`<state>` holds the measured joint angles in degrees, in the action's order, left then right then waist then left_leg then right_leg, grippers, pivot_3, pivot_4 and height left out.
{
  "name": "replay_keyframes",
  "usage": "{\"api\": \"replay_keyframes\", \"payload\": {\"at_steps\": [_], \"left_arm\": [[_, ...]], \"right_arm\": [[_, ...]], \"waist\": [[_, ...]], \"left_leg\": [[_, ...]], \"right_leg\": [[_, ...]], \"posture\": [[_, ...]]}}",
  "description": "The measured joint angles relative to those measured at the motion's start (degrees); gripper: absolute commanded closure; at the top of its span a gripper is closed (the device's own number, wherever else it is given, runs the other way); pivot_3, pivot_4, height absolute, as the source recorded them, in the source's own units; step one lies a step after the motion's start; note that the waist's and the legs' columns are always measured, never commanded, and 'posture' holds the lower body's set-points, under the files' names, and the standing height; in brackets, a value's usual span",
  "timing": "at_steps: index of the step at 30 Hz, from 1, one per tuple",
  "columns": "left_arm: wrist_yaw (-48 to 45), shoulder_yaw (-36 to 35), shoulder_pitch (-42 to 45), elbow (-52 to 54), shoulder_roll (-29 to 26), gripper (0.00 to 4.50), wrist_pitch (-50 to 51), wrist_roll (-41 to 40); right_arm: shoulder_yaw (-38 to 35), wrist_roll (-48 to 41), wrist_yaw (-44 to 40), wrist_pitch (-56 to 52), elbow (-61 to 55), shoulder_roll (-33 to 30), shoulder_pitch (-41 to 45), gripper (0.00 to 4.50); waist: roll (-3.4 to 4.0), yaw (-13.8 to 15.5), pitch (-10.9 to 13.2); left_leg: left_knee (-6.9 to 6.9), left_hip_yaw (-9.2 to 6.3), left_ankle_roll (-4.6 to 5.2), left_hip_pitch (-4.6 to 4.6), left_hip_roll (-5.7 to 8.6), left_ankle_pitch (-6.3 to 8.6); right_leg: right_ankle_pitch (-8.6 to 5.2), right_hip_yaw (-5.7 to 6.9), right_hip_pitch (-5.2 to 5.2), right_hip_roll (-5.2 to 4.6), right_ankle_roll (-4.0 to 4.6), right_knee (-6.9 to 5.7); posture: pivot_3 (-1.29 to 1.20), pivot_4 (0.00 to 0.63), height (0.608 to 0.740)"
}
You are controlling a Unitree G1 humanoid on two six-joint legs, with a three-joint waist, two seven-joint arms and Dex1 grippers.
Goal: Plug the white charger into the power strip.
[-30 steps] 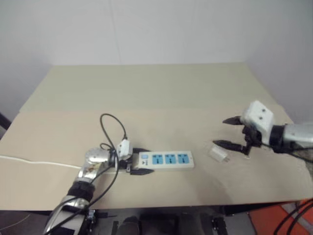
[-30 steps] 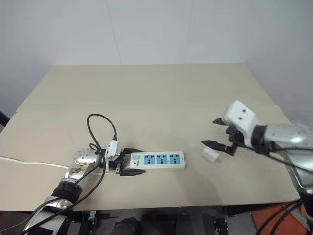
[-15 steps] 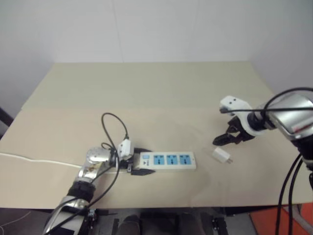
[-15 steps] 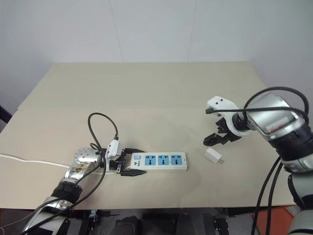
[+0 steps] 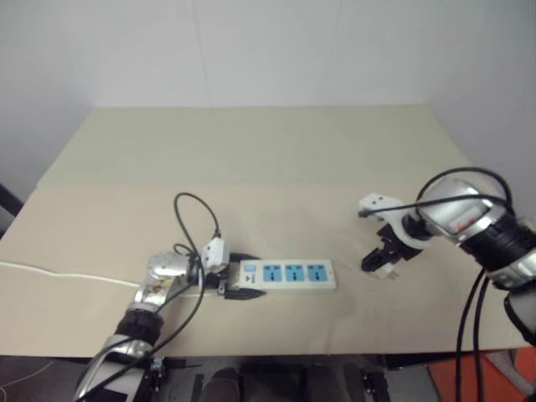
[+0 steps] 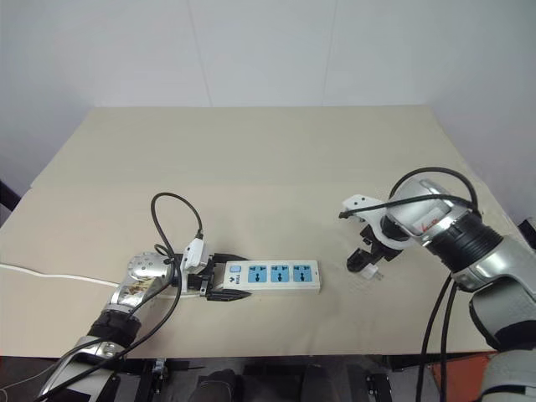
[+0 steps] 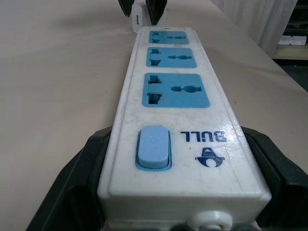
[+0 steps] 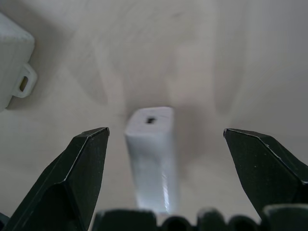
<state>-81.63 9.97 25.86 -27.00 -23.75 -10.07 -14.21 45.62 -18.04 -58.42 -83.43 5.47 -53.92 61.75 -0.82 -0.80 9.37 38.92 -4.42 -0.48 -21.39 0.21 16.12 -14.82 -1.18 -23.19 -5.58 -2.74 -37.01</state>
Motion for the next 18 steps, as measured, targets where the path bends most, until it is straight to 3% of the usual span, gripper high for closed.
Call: {"api": "replay_keyframes", "payload": {"at_steps": [6, 16, 18], "left_arm": [[0.02, 0.02, -0.01, 0.09, -0.11, 1.18, 0.21, 0.00], [0.20, 0.04, -0.35, 0.74, -0.68, 1.18, 0.33, 0.00], [0.23, 0.04, -0.38, 0.78, -0.82, 1.18, 0.34, 0.00]], "right_arm": [[0.10, 1.31, 1.13, 0.97, 0.00, 1.48, -0.91, 0.00], [0.10, 3.34, 0.80, 3.24, -1.98, 0.95, -2.28, 3.34], [0.10, 3.54, 0.75, 3.62, -3.08, 0.71, -2.65, 3.39]], "waist": [[0.00, -0.04, 0.00], [-0.01, -0.19, -0.01], [-0.01, -0.20, -0.01]], "left_leg": [[0.00, 0.00, 0.00, 0.01, 0.00, 0.00], [0.00, -0.01, 0.00, 0.02, -0.02, 0.00], [0.01, -0.01, 0.00, 0.02, -0.02, 0.00]], "right_leg": [[0.00, 0.00, 0.00, 0.01, 0.00, 0.00], [0.00, 0.00, 0.00, 0.04, 0.00, -0.01], [0.00, 0.00, 0.00, 0.04, 0.00, -0.02]], "posture": [[0.00, 0.150, 0.740], [0.00, 0.150, 0.740], [0.00, 0.150, 0.740]]}}
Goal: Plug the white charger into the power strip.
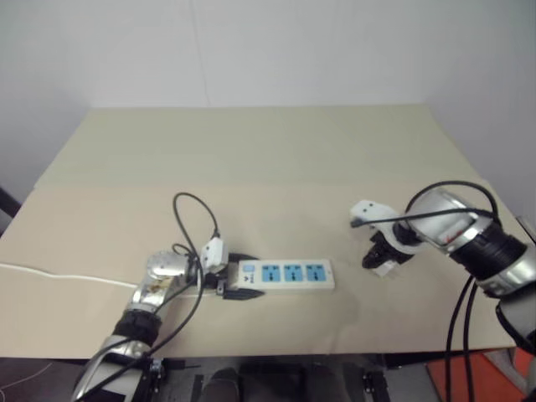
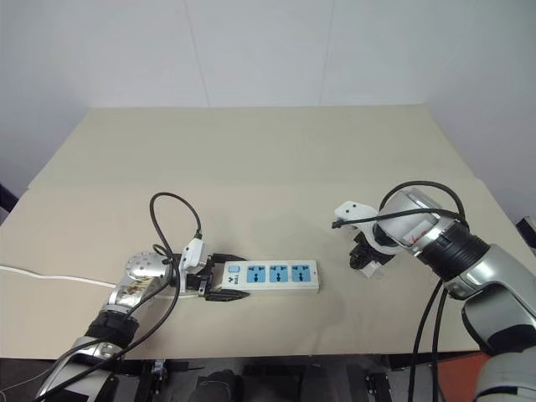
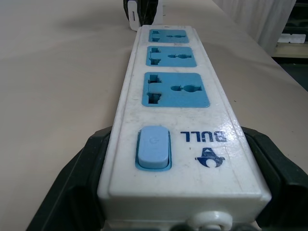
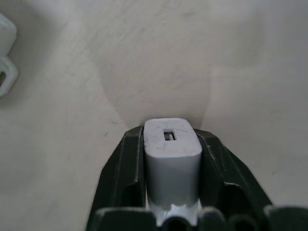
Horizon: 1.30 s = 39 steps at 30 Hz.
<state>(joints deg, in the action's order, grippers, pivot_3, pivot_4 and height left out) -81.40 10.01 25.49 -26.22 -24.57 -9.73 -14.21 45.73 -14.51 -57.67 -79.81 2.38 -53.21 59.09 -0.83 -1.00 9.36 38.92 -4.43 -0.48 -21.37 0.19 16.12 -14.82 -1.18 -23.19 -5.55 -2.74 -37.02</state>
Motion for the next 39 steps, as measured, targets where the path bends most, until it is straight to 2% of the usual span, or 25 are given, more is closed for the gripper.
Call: {"api": "replay_keyframes", "payload": {"at_steps": [5, 9, 12, 13, 18, 24, 28, 32, 36, 39], "left_arm": [[0.02, 0.03, -0.01, 0.02, -0.12, 1.18, 0.00, 0.00], [0.02, 0.06, 0.01, 0.04, -0.20, 1.18, -0.01, 0.00], [0.02, 0.09, 0.02, 0.05, -0.20, 1.18, -0.01, 0.00], [0.05, 0.14, 0.02, 0.08, -0.20, 1.18, -0.01, 0.00], [0.15, 0.21, 0.04, 0.41, -0.20, 1.18, 0.05, 0.00], [0.23, 0.19, -0.22, 0.59, -0.40, 1.18, 0.47, 0.00], [0.31, 0.19, -0.27, 0.83, -0.47, 1.18, 1.11, 0.00], [0.38, 0.18, -0.39, 1.16, -0.70, 1.18, 1.44, 0.00], [0.39, 0.21, -0.50, 1.52, -0.92, 1.18, 1.86, 0.00], [0.34, 0.21, -0.51, 1.67, -1.08, 1.18, 2.14, 0.00]], "right_arm": [[-0.47, 0.89, 0.30, 0.73, -2.30, -0.60, -1.13, 3.39], [-3.66, 0.92, 0.85, 2.87, -2.24, -0.55, -1.96, 3.39], [-12.36, 0.22, 2.18, 8.46, -0.19, 1.21, -3.89, 3.39], [-17.39, -0.37, 3.42, 11.86, 0.51, 2.56, -5.46, 3.39], [-35.20, -3.68, 6.92, 29.12, -1.52, 8.97, -16.35, 3.39], [-44.58, -6.84, 8.23, 45.29, -3.93, 17.34, -26.87, 3.39], [-45.50, -9.29, 3.42, 51.56, -5.32, 19.58, -30.81, 3.39], [-44.25, -11.71, 1.06, 52.26, -7.15, 22.94, -33.80, 3.39], [-44.02, -14.13, 2.01, 50.53, -9.82, 26.87, -35.19, 3.39], [-44.45, -14.91, 2.89, 54.17, -10.10, 32.06, -37.03, 3.39]], "waist": [[0.00, -0.01, 0.00], [0.00, -0.02, 0.00], [-0.01, -0.01, 0.00], [-0.02, 0.04, -0.01], [-0.05, 0.12, -0.03], [-0.04, 0.00, -0.03], [-0.04, -0.07, -0.03], [-0.04, -0.15, -0.03], [-0.04, -0.16, -0.03], [-0.06, -0.20, -0.04]], "left_leg": [[0.00, 0.00, 0.00, 0.00, 0.00, 0.00], [0.00, 0.00, 0.00, 0.00, 0.00, 0.00], [0.00, 0.02, 0.00, 0.00, 0.00, 0.00], [0.00, 0.01, 0.00, 0.00, 0.00, 0.00], [-0.04, 0.00, 0.01, 0.00, -0.01, 0.00], [-0.01, 0.02, 0.00, 0.06, -0.01, 0.00], [-0.01, 0.03, 0.00, 0.12, -0.01, 0.00], [-0.01, 0.02, 0.00, 0.16, -0.04, 0.00], [-0.02, 0.01, 0.00, 0.17, -0.04, 0.00], [-0.03, 0.00, 0.00, 0.19, -0.07, 0.00]], "right_leg": [[0.00, 0.00, 0.00, 0.00, 0.00, 0.00], [0.00, 0.00, -0.01, 0.00, 0.00, 0.00], [0.00, -0.02, 0.01, 0.00, 0.00, 0.01], [0.00, -0.01, 0.02, 0.00, 0.00, 0.01], [0.00, 0.00, 0.04, 0.01, 0.00, -0.03], [0.00, -0.04, 0.06, 0.02, 0.00, -0.05], [0.00, -0.05, 0.12, 0.03, 0.00, -0.04], [0.00, -0.07, 0.12, 0.07, 0.00, -0.06], [0.00, -0.07, 0.11, 0.09, 0.00, -0.07], [0.00, -0.08, 0.12, 0.13, 0.01, -0.07]], "posture": [[0.00, 0.150, 0.740], [0.00, 0.150, 0.740], [0.00, 0.150, 0.740], [0.00, 0.150, 0.740], [0.00, 0.150, 0.740], [0.00, 0.150, 0.740], [0.00, 0.150, 0.740], [0.00, 0.150, 0.740], [0.00, 0.150, 0.740], [0.00, 0.150, 0.740]]}}
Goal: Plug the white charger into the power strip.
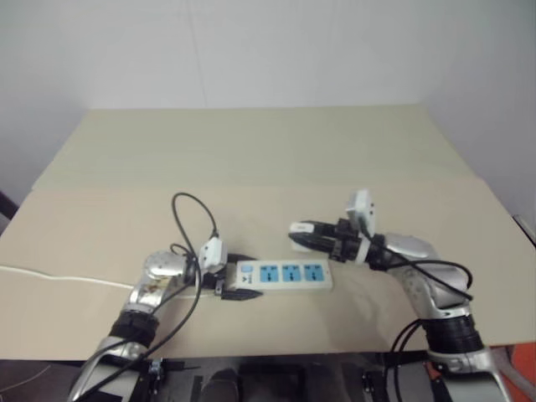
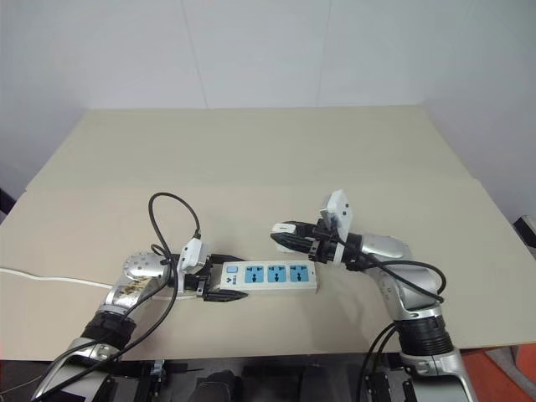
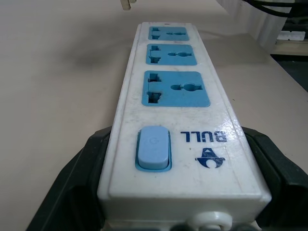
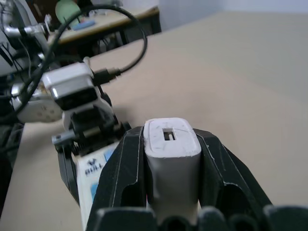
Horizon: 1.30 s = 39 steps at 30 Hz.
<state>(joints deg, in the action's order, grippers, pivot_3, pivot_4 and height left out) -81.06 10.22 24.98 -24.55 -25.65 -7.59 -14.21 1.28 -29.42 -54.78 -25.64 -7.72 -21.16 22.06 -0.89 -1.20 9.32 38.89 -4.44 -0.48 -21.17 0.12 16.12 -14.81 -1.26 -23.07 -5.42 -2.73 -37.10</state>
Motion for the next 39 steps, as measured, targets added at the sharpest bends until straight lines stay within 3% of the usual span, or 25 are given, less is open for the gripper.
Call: {"api": "replay_keyframes", "payload": {"at_steps": [11, 23, 30, 39], "left_arm": [[0.02, 0.04, -0.09, 0.47, -0.73, 1.18, 0.26, 0.00], [-0.13, 0.12, -0.12, 0.48, -1.45, 1.18, 0.35, 0.00], [-0.19, 0.17, -0.13, 0.65, -1.78, 1.18, 0.36, 0.02], [-0.16, 0.14, -0.23, 1.09, -2.20, 1.18, 1.03, 0.01]], "right_arm": [[3.56, 4.68, 1.31, 10.90, 3.23, 5.97, -4.07, 3.39], [9.00, 8.11, -4.33, 15.63, 6.13, 2.68, -2.24, 3.39], [11.14, 11.40, -6.14, 24.08, 9.81, 4.15, -1.04, 3.39], [11.88, 12.00, -7.10, 24.19, 12.73, 5.69, 1.57, 3.39]], "waist": [[0.00, -0.22, 0.00], [-0.02, -0.96, -0.02], [-0.04, -1.18, -0.02], [-0.04, -1.30, -0.03]], "left_leg": [[0.02, 0.02, -0.02, 0.04, -0.01, -0.01], [0.01, 0.02, -0.03, 0.10, -0.04, -0.02], [0.01, 0.03, -0.03, 0.10, -0.04, -0.02], [0.01, 0.03, -0.04, 0.11, -0.05, -0.02]], "right_leg": [[0.01, -0.07, -0.02, 0.05, 0.02, -0.05], [0.02, -0.11, 0.02, 0.10, 0.03, -0.05], [0.02, -0.12, 0.02, 0.09, 0.03, -0.05], [0.03, -0.14, 0.00, 0.11, 0.05, -0.08]], "posture": [[0.00, 0.150, 0.740], [0.00, 0.150, 0.740], [0.00, 0.150, 0.740], [0.00, 0.150, 0.740]]}}
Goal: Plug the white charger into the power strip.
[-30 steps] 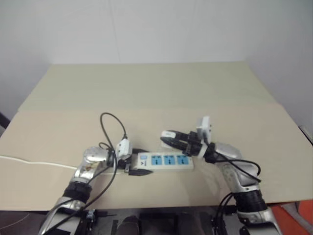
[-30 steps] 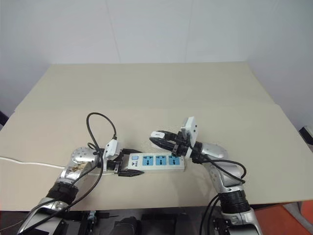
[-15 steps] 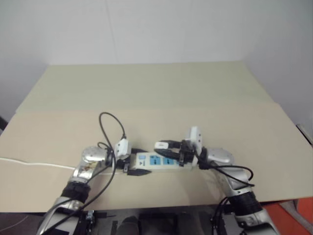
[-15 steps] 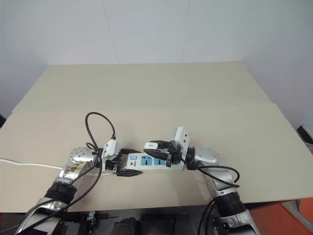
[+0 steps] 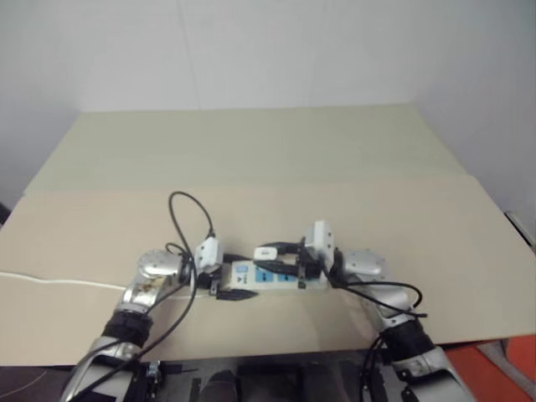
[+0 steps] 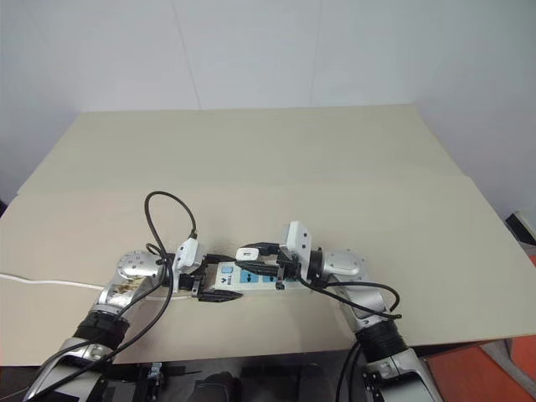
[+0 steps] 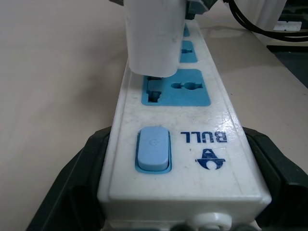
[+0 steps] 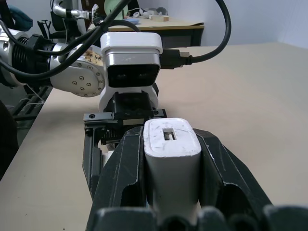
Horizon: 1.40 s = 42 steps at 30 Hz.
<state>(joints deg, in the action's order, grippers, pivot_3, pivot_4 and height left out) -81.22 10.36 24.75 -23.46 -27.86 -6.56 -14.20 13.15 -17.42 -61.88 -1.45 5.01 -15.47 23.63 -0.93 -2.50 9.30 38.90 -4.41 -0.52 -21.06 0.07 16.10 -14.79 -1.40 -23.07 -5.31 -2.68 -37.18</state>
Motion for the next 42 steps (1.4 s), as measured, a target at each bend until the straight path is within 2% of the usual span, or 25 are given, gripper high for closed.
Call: {"api": "replay_keyframes", "payload": {"at_steps": [22, 42], "left_arm": [[0.01, -0.03, -0.52, 0.98, -1.27, 1.18, 0.52, -0.35], [0.03, 0.24, -0.74, 1.48, -1.27, 1.18, 0.57, -0.43]], "right_arm": [[-0.44, -0.30, -0.63, 0.06, 2.19, 3.77, 3.16, 3.39], [0.25, -1.54, -1.65, -0.31, 2.19, 3.14, 2.33, 3.39]], "waist": [[0.00, -0.07, 0.00], [0.00, 0.11, 0.00]], "left_leg": [[-0.01, 0.01, -0.01, 0.03, -0.02, 0.00], [-0.01, 0.01, -0.01, 0.01, 0.00, 0.00]], "right_leg": [[0.02, -0.09, -0.04, 0.03, 0.04, -0.05], [0.02, -0.09, -0.04, 0.02, 0.04, -0.01]], "posture": [[0.00, 0.150, 0.740], [0.00, 0.150, 0.740]]}}
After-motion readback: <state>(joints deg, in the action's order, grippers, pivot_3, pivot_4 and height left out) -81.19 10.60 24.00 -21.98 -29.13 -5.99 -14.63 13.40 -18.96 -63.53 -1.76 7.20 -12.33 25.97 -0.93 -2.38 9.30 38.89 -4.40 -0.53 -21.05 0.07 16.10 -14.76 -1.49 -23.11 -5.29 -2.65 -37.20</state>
